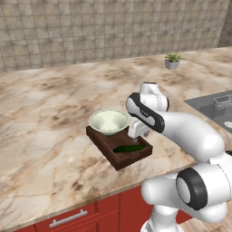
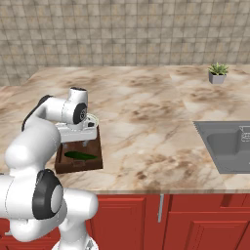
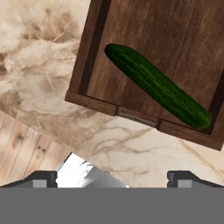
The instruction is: Place the two vegetables and bowl onto the tray for setting up a vegetable dip station.
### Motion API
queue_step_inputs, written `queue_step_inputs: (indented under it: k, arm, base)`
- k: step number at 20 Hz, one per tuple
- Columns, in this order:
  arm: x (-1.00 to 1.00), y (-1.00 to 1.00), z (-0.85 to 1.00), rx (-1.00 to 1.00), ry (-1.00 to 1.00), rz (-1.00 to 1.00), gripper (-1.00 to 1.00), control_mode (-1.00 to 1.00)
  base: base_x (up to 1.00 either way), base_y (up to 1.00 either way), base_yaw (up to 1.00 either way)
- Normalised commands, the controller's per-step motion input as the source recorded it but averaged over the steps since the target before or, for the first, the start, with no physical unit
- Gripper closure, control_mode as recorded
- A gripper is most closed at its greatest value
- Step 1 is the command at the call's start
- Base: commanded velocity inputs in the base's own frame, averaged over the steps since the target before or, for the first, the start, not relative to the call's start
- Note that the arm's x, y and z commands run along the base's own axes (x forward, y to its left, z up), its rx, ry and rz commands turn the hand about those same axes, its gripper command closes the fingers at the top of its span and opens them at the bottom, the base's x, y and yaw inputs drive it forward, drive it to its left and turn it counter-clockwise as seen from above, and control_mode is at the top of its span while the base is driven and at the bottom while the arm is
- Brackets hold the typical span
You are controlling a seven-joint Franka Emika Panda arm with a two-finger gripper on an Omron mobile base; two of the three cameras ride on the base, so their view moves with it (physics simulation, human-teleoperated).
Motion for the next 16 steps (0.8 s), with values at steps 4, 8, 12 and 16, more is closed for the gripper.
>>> queue_step_inputs:
  k: [4, 8, 12, 16]
  arm:
    - [0.00, 0.00, 0.00, 0.00, 0.00, 0.00, -1.00, 1.00]
    - [0.00, 0.00, 0.00, 0.00, 0.00, 0.00, -1.00, 1.00]
    - [0.00, 0.00, 0.00, 0.00, 0.00, 0.00, -1.00, 1.00]
    - [0.00, 0.00, 0.00, 0.00, 0.00, 0.00, -1.00, 1.00]
  base:
    - [0.04, -0.58, 0.00]
    - [0.26, -0.69, 0.00]
    - [0.05, -0.95, 0.02]
    - [0.04, -1.00, 0.00]
